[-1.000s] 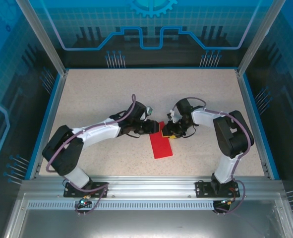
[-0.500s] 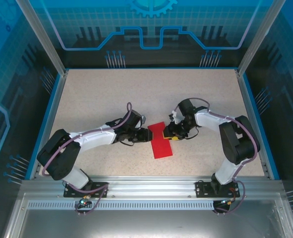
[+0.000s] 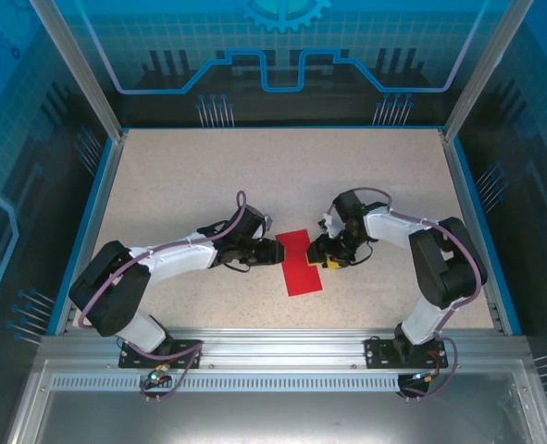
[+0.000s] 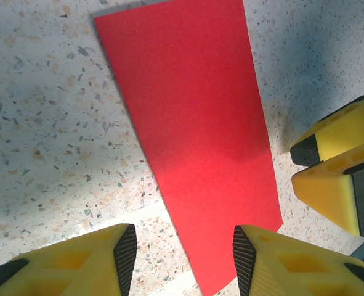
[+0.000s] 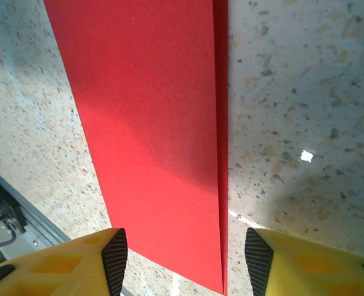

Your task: Fold a paper plane with a square sheet of paper (fold left side to right side)

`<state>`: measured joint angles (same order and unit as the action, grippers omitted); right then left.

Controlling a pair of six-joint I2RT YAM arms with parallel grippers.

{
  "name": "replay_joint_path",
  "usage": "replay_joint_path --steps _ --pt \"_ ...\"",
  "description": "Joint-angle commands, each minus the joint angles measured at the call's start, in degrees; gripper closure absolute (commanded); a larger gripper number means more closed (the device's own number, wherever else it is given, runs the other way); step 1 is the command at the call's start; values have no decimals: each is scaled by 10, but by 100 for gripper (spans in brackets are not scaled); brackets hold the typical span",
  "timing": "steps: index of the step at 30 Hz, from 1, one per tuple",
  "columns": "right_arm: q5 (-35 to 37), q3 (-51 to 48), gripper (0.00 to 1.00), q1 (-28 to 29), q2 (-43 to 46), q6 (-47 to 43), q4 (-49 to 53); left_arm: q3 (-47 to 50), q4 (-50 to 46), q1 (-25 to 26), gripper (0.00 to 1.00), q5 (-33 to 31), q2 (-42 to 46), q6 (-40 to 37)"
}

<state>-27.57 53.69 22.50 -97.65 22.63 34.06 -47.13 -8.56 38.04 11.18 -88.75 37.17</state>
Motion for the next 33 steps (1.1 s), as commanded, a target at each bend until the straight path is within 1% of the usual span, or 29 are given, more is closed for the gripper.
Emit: replay_joint_path --steps 1,4,7,9,14,26,33 --pt "22 7 43 13 7 -4 23 -2 7 4 53 16 7 6" --pt "33 4 43 10 11 0 22 1 36 18 55 49 -6 20" --pt "30 4 44 10 12 1 25 -16 45 40 57 61 -38 27" --pt "30 3 44 10 14 0 28 -31 47 49 57 58 -61 34" --pt "40 -2 44 9 19 -3 34 -53 34 51 58 46 -99 43" --pt "49 -6 44 9 20 -3 38 -72 -17 51 58 16 -115 31" --pt "52 -9 43 9 23 -3 37 -84 -22 55 58 15 -134 28"
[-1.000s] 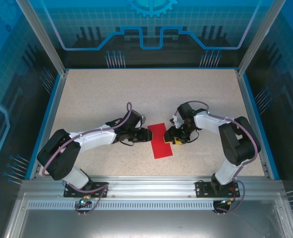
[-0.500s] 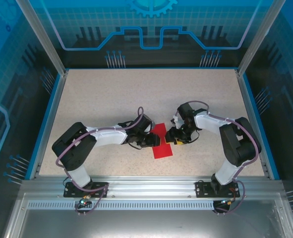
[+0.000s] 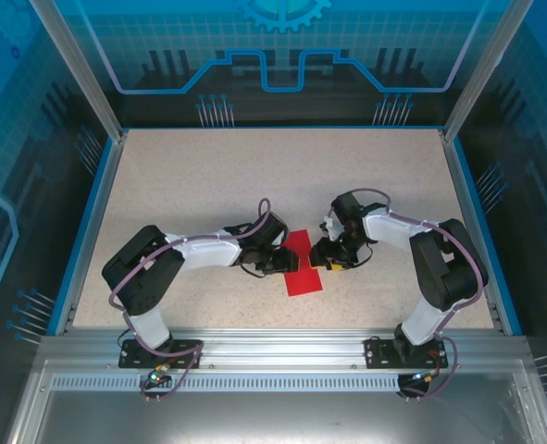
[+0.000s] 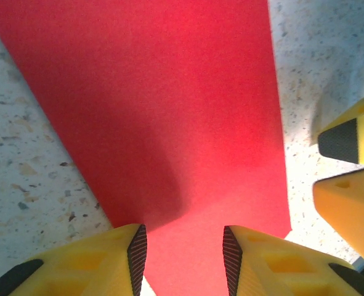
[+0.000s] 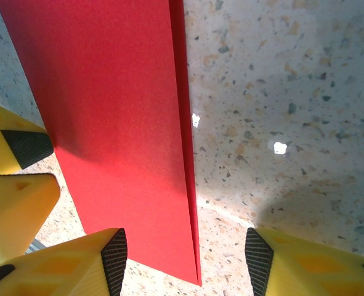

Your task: Fold a paper plane with a square sheet of paper (fold left side to right side)

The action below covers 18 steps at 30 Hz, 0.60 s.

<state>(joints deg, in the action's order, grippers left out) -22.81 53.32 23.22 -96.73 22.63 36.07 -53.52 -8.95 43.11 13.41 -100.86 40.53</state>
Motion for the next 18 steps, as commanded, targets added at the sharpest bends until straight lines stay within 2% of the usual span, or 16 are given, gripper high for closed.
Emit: replay_joint_path --steps 1,7,18 --pt "5 -6 43 1 14 -3 17 -23 -21 5 58 -9 -16 -7" --pt "-11 -11 43 -3 21 -3 13 -39 -53 9 58 -28 -29 -17" --pt "-64 -26 43 -2 13 7 6 -25 -53 10 58 -35 -15 -14"
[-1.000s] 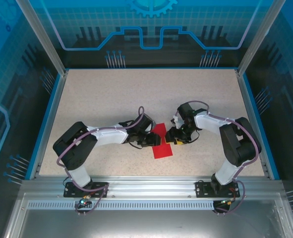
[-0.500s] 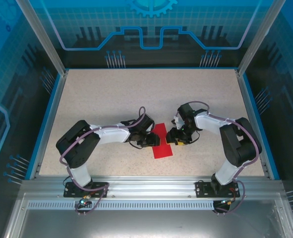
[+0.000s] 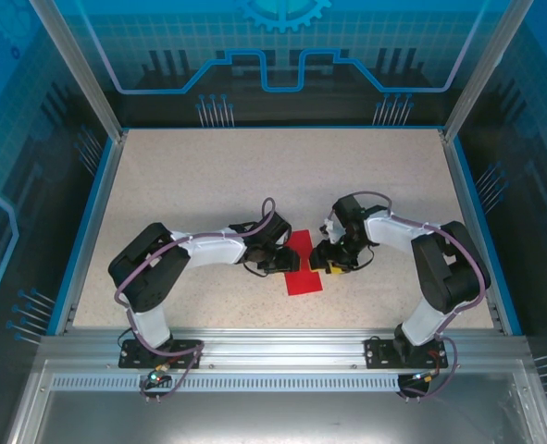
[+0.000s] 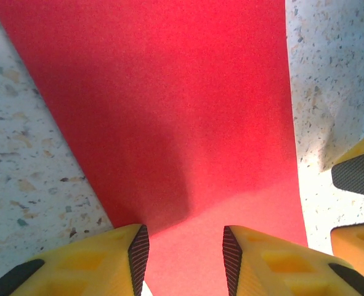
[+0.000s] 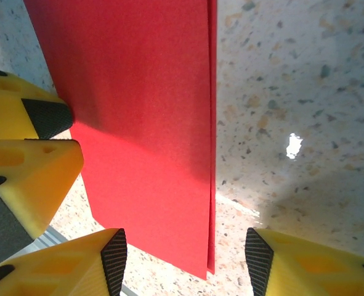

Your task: Fold a paper plane with a square sheet of paper (fold left side to right side)

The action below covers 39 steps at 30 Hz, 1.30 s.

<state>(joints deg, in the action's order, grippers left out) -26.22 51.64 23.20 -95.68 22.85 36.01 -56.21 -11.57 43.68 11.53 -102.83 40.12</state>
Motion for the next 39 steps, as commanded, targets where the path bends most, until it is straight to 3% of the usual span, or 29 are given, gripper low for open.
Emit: replay_joint_path --steps 1,18,39 --pt "-33 -9 44 0 3 6 6 4 -26 4 58 -17 7 -10" --pt "-52 -60 50 23 28 33 -4 16 -12 5 59 -17 14 -6" --pt "-45 -75 50 47 38 54 -9 17 -6 4 59 -16 13 -7"
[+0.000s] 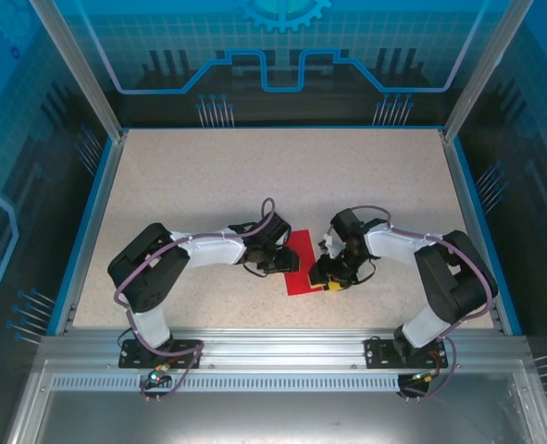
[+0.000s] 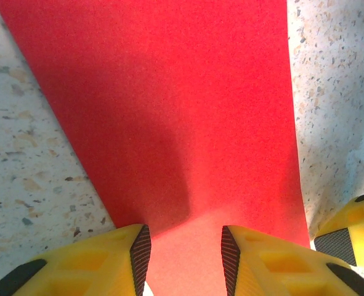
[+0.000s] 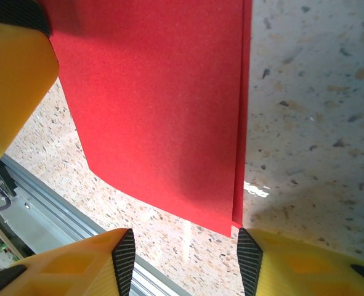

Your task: Fold a paper plane with a square sheet of paper (fold left side to right side)

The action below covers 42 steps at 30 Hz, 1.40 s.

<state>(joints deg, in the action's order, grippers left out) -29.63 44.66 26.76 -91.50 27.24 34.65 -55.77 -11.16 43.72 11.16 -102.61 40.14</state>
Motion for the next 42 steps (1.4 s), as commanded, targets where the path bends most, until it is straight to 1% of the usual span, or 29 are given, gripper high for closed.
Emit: replay_joint_path --steps 1,15,20,25,31,42 --pt "-11 -5 50 13 -5 10 3 14 -11 4 59 -13 11 -6" --pt "-6 -2 49 22 -23 16 -6 14 -10 4 59 -13 11 -7" --pt "-20 -3 49 22 -13 27 -26 14 -10 4 59 -14 12 -7" --pt "-18 10 49 22 -2 26 -20 15 -11 4 59 -13 13 -7" --pt "-35 13 49 22 3 41 -47 15 -11 4 59 -14 14 -7" --pt "-34 24 48 6 0 37 -57 14 -14 3 59 -16 19 -8"
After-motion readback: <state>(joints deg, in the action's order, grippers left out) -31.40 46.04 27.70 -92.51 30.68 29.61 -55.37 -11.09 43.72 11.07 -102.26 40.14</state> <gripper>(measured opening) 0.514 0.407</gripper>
